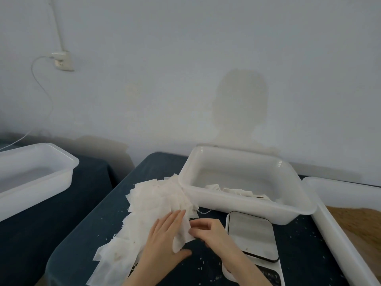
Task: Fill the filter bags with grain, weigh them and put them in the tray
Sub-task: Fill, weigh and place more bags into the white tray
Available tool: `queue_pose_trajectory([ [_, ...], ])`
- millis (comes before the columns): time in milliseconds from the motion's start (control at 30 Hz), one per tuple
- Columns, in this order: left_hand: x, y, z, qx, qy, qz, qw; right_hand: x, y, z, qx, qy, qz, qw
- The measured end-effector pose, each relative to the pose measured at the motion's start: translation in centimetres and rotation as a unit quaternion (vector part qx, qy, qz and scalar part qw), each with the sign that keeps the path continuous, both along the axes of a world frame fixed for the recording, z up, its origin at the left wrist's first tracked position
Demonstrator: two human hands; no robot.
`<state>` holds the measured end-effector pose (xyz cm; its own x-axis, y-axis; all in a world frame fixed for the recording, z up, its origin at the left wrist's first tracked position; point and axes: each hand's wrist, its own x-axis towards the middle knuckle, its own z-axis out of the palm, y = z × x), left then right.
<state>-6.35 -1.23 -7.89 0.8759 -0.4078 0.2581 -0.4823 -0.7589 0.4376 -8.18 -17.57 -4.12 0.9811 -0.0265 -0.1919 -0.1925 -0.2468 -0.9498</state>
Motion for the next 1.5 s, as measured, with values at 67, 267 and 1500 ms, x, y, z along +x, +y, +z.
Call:
queue_pose_trajectory([
  [67,0.2,-0.7,0.2,0.029,0.030,0.013,0.999,0.0,-0.4,0.4,-0.008,-0.018,0.004,1.000],
  [267,0.8,-2.8,0.6,-0.018,0.047,0.052,0.997,-0.1,-1.4,1.1,-0.024,-0.067,0.014,0.997],
  [1500,3.1,-17.1,4.2,0.045,-0.120,-0.179,0.976,-3.0,-15.8,4.2,-0.108,-0.074,0.045,0.990],
])
